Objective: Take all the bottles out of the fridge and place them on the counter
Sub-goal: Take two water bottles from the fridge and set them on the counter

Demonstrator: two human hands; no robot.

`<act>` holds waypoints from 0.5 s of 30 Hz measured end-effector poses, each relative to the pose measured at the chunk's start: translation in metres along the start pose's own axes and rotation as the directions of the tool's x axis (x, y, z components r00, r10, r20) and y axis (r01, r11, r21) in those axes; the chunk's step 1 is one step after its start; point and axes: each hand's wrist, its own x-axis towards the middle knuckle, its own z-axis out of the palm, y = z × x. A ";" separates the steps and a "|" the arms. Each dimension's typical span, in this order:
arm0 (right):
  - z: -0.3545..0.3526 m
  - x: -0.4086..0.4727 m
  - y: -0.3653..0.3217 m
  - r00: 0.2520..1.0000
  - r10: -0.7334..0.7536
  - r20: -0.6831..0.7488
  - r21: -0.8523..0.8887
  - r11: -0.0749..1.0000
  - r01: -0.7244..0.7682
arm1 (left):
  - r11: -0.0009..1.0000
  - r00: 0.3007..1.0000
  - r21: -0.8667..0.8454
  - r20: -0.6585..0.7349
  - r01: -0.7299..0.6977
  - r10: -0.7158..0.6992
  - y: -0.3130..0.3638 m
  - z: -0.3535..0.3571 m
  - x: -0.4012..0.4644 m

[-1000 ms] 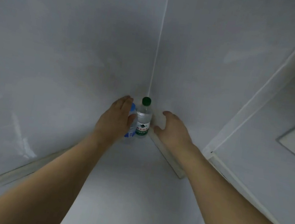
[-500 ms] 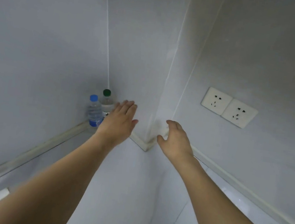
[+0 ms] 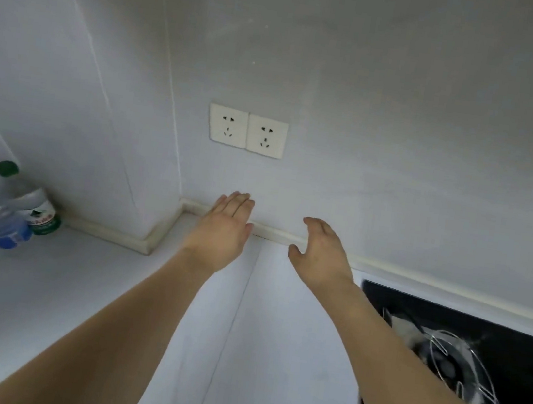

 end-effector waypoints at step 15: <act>-0.137 -0.162 0.229 0.900 0.386 -0.204 0.091 0.923 -0.375 | 0.922 0.922 -0.144 0.097 -0.360 0.375 0.291 0.059 0.027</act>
